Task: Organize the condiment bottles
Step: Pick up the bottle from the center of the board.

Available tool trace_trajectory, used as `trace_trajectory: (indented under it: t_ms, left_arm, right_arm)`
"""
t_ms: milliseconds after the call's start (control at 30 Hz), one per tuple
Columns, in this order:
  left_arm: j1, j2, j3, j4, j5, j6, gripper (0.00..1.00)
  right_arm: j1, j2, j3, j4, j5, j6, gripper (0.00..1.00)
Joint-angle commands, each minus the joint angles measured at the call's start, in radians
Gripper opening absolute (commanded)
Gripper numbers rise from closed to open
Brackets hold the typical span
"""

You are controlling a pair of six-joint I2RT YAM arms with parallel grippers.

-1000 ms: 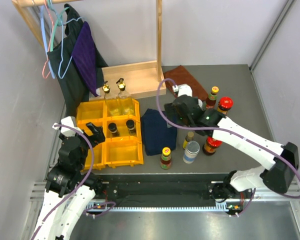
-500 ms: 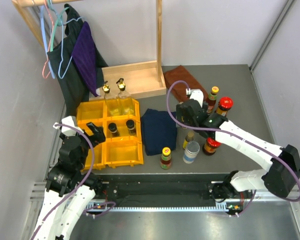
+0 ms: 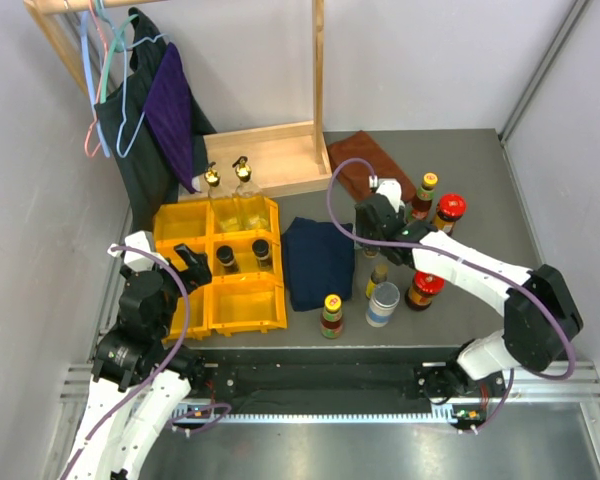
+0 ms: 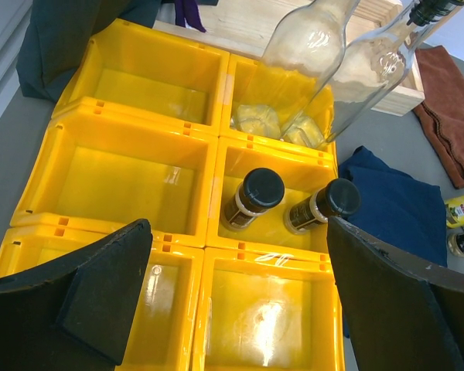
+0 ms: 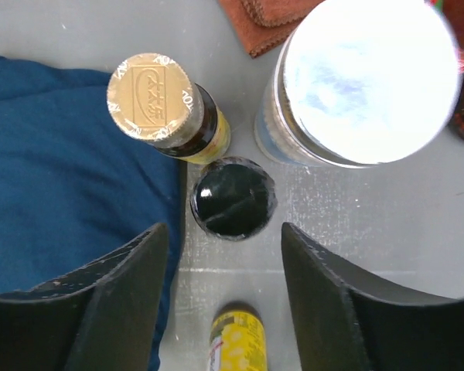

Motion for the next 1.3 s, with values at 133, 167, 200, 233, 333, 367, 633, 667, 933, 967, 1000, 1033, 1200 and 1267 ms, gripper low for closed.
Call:
trace_trajectory:
  t_ms: [133, 167, 200, 233, 333, 367, 633, 667, 933, 967, 1000, 1033, 1200, 1267]
  left_arm:
    - [0.004, 0.011, -0.005, 0.040, 0.004, 0.015, 0.99]
    - [0.004, 0.011, -0.005, 0.040, 0.004, 0.015, 0.99]
    - [0.004, 0.013, -0.005, 0.038, 0.004, 0.015, 0.99]
    - [0.004, 0.011, -0.005, 0.038, 0.004, 0.015, 0.99]
    - [0.004, 0.011, -0.005, 0.040, 0.004, 0.015, 0.99]
    - [0.004, 0.011, -0.005, 0.040, 0.004, 0.015, 0.99]
    - [0.004, 0.010, -0.005, 0.037, 0.002, 0.015, 0.99]
    - [0.004, 0.008, -0.005, 0.038, 0.002, 0.015, 0.99]
    - [0.004, 0.007, -0.005, 0.038, 0.001, 0.015, 0.99]
    - [0.004, 0.007, -0.005, 0.037, 0.001, 0.015, 0.99]
    - [0.004, 0.008, -0.005, 0.037, 0.001, 0.015, 0.99]
    - [0.005, 0.007, -0.005, 0.038, 0.001, 0.015, 0.99]
    - [0.004, 0.005, -0.005, 0.038, 0.001, 0.015, 0.99]
    - [0.004, 0.003, -0.005, 0.038, 0.001, 0.015, 0.99]
  right_arm:
    - [-0.009, 0.062, 0.022, 0.055, 0.050, 0.034, 0.57]
    - [-0.009, 0.069, 0.027, 0.057, 0.053, 0.032, 0.57]
    - [-0.007, 0.073, 0.028, 0.058, 0.054, 0.032, 0.57]
    - [-0.009, 0.085, 0.031, 0.061, 0.062, 0.034, 0.57]
    - [-0.007, 0.099, 0.040, 0.073, 0.082, 0.036, 0.56]
    - [-0.009, 0.106, 0.045, 0.074, 0.085, 0.037, 0.56]
    - [-0.009, 0.113, 0.048, 0.103, 0.119, 0.052, 0.53]
    - [-0.009, 0.114, 0.050, 0.106, 0.120, 0.052, 0.53]
    - [-0.010, 0.114, 0.062, 0.110, 0.139, 0.060, 0.48]
    - [-0.009, 0.114, 0.062, 0.107, 0.140, 0.062, 0.45]
    - [-0.009, 0.111, 0.063, 0.103, 0.143, 0.066, 0.39]
    - [-0.010, 0.109, 0.062, 0.100, 0.148, 0.069, 0.35]
    - [-0.010, 0.080, 0.047, 0.089, 0.154, 0.075, 0.05]
    - [-0.010, 0.057, 0.037, 0.086, 0.151, 0.075, 0.00]
